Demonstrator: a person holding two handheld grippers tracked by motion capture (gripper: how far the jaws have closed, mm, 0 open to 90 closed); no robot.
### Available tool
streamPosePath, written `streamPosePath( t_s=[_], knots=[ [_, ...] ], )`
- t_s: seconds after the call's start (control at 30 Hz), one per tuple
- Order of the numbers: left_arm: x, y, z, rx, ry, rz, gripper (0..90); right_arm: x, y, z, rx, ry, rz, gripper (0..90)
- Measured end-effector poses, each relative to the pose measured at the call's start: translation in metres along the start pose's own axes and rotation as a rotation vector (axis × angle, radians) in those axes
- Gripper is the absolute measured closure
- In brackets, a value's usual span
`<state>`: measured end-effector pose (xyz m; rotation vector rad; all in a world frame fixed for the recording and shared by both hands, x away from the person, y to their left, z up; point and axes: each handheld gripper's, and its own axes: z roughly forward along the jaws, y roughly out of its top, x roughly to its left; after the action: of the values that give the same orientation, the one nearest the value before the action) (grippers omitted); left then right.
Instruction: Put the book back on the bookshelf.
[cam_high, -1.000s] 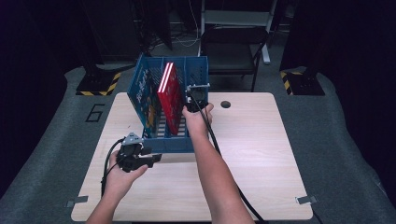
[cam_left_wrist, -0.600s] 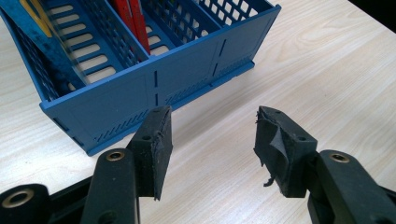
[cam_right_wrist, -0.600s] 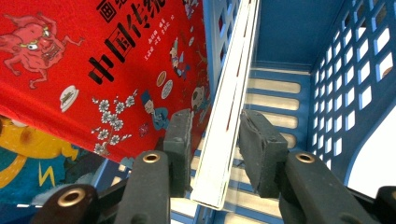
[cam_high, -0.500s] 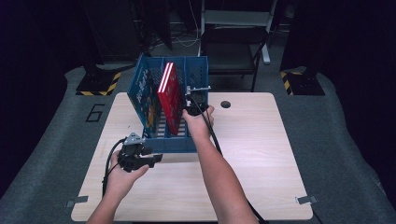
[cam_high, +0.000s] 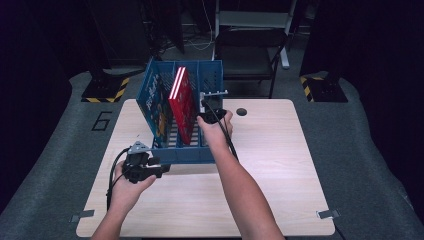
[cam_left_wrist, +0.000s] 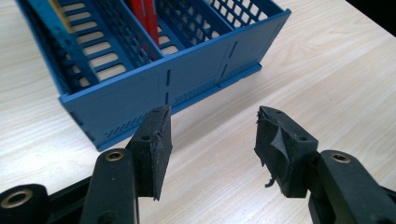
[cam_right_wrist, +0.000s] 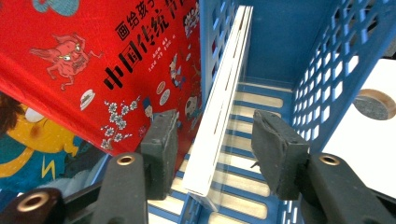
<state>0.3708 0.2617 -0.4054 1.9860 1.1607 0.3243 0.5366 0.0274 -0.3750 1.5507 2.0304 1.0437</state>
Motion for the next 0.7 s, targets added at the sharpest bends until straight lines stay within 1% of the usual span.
streamPosePath(
  t_s=[0.03, 0.07, 0.13, 0.17, 0.23, 0.3, 0.33, 0.4, 0.43, 0.47, 0.5, 0.57, 0.6, 0.63, 0.67, 0.7],
  knots=[
    [0.001, 0.000, 0.000, -0.013, 0.004, -0.005, 45.7, -0.001, 0.000, -0.001, -0.005, 0.001, -0.008, 49.2],
    [0.002, 0.000, -0.001, -0.006, 0.000, -0.006, 45.7, -0.002, 0.000, -0.003, -0.007, 0.003, -0.006, 49.1],
    [0.003, 0.000, -0.002, -0.011, 0.003, -0.011, 45.7, -0.004, 0.000, -0.005, -0.006, 0.004, -0.003, 49.1],
    [0.004, 0.000, -0.002, -0.022, 0.011, -0.012, 45.6, -0.005, 0.000, -0.006, -0.006, 0.001, -0.004, 49.1],
    [0.005, -0.001, -0.003, -0.018, 0.015, -0.013, 45.6, -0.008, -0.001, -0.009, -0.006, -0.001, -0.004, 48.8],
    [0.007, -0.002, -0.004, -0.018, 0.019, -0.019, 45.6, -0.010, -0.001, -0.013, -0.018, 0.008, -0.002, 48.7],
    [0.007, -0.002, -0.004, -0.016, 0.016, -0.026, 45.5, -0.011, -0.001, -0.014, -0.021, 0.014, -0.005, 48.7],
    [0.007, -0.002, -0.005, -0.014, 0.013, -0.025, 45.5, -0.011, -0.002, -0.018, -0.024, 0.017, -0.009, 48.7],
    [0.007, -0.002, -0.005, -0.015, 0.011, -0.027, 45.5, -0.012, -0.002, -0.020, -0.024, 0.019, -0.019, 48.7],
    [0.006, -0.002, -0.005, -0.033, 0.022, -0.029, 45.5, -0.012, -0.003, -0.021, -0.025, 0.023, -0.024, 48.7],
    [0.007, -0.001, -0.007, -0.021, 0.010, -0.025, 45.5, -0.012, -0.003, -0.023, -0.026, 0.025, -0.028, 48.7],
    [0.007, -0.001, -0.007, -0.026, 0.013, -0.026, 45.5, -0.013, -0.004, -0.028, -0.036, 0.037, -0.043, 48.1],
    [0.007, -0.001, -0.007, -0.025, 0.014, -0.025, 45.4, -0.013, -0.005, -0.031, -0.032, 0.044, -0.037, 47.9],
    [0.008, -0.001, -0.007, -0.020, 0.012, -0.023, 45.3, -0.014, -0.006, -0.033, -0.042, 0.052, -0.061, 47.8],
    [0.008, -0.001, -0.006, -0.020, 0.012, -0.025, 45.2, -0.015, -0.007, -0.035, -0.039, 0.051, -0.073, 47.6],
    [0.008, -0.002, -0.005, -0.022, 0.013, -0.029, 45.1, -0.015, -0.008, -0.036, -0.033, 0.055, -0.068, 47.5]
  ],
)
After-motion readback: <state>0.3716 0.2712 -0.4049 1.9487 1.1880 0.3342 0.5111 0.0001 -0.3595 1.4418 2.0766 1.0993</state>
